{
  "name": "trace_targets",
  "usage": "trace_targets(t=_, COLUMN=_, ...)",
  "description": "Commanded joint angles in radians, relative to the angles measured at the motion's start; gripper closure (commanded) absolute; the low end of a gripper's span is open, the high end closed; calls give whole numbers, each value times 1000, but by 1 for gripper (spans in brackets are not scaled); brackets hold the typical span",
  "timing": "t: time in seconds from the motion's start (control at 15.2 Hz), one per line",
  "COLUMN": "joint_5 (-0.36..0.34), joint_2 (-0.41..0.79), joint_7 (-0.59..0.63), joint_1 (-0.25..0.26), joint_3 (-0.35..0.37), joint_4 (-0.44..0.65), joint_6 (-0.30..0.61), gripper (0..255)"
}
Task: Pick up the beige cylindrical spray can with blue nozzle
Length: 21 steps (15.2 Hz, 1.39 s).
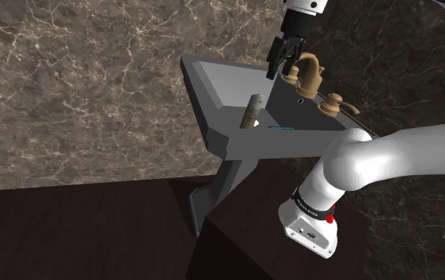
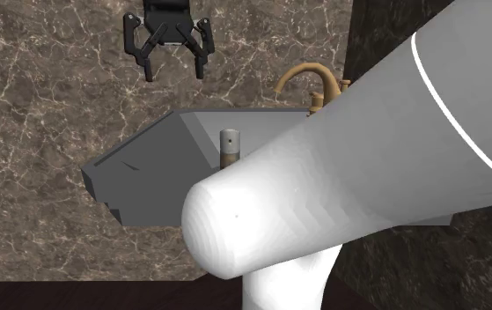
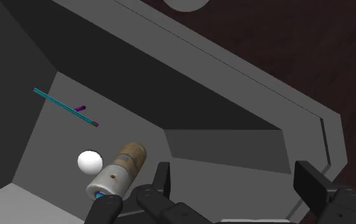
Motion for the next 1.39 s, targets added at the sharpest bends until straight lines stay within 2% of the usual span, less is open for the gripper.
trace_targets(t=0.0, joint_5=0, joint_2=0, joint_7=0, joint_1=0, joint_3=0, joint_4=0, joint_6=0, gripper=0)
trace_targets(t=0.73, joint_5=-77, joint_2=351, joint_7=-105, joint_1=-86, joint_3=-164, joint_4=67, joint_6=115, gripper=0)
trace_targets(t=1.25, joint_5=-94, joint_2=640, joint_7=-183, joint_1=-142, joint_3=-265, joint_4=183, joint_6=167, gripper=0)
trace_targets(t=1.32, joint_5=-94, joint_2=643, joint_7=-183, joint_1=-142, joint_3=-265, joint_4=172, joint_6=181, gripper=0)
